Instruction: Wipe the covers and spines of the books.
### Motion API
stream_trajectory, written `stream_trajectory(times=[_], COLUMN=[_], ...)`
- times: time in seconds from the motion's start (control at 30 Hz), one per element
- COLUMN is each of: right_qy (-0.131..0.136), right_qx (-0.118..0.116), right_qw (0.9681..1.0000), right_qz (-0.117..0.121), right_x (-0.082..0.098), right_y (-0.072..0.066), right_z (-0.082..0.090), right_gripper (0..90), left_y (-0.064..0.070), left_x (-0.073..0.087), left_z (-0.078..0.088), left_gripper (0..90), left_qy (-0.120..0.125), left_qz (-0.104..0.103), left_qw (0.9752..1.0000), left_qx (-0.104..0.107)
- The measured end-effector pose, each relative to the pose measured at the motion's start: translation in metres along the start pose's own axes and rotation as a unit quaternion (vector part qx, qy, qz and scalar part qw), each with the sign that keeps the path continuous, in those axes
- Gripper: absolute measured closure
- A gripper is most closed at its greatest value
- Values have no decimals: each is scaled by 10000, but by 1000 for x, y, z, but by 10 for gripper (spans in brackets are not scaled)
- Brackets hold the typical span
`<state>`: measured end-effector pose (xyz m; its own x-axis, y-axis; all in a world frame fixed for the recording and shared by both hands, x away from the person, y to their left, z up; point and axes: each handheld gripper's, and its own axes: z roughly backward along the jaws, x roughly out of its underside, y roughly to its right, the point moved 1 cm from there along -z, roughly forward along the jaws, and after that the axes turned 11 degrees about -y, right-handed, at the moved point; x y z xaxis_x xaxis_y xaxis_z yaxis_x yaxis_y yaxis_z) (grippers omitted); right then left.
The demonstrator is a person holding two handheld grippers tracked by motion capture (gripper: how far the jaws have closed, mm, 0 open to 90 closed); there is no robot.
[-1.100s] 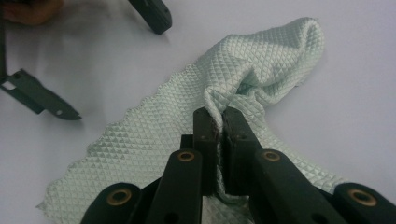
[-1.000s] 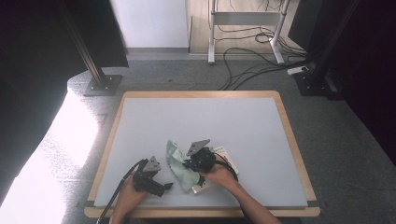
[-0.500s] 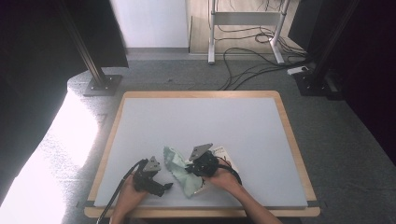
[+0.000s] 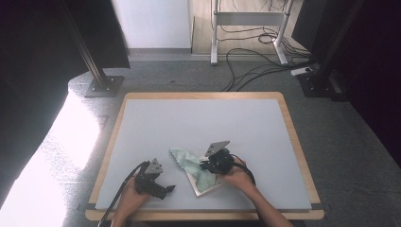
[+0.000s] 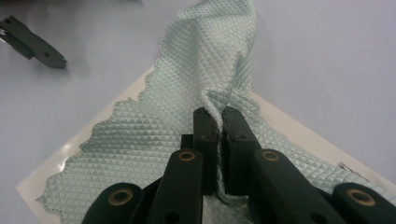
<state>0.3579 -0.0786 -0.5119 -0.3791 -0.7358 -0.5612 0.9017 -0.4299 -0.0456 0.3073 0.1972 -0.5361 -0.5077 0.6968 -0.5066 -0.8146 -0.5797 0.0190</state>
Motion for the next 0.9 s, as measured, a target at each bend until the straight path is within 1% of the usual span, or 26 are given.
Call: stream_trajectory(times=[0.1, 0.47, 0.67, 0.87, 0.9], right_qy=[17, -1, -18, -47, -58], right_qx=[38, 259, 419, 661, 664], right_qw=[9999, 9989, 9975, 9949, 9947], right_qz=[-110, -386, -571, -761, -776], right_x=[7, 27, 39, 52, 54], right_y=[9, 32, 46, 59, 61], right_z=[5, 18, 26, 35, 36], right_gripper=[842, 843, 843, 843, 843], left_y=[0, 0, 0, 0, 0], left_x=[0, 0, 0, 0, 0], left_z=[0, 0, 0, 0, 0], left_gripper=[0, 0, 0, 0, 0], left_qy=[1, 1, 1, 0, 1], left_qz=[3, -2, -2, -1, -1], left_qw=[10000, 10000, 10000, 10000, 10000], left_qx=[1, -2, -2, -2, -2])
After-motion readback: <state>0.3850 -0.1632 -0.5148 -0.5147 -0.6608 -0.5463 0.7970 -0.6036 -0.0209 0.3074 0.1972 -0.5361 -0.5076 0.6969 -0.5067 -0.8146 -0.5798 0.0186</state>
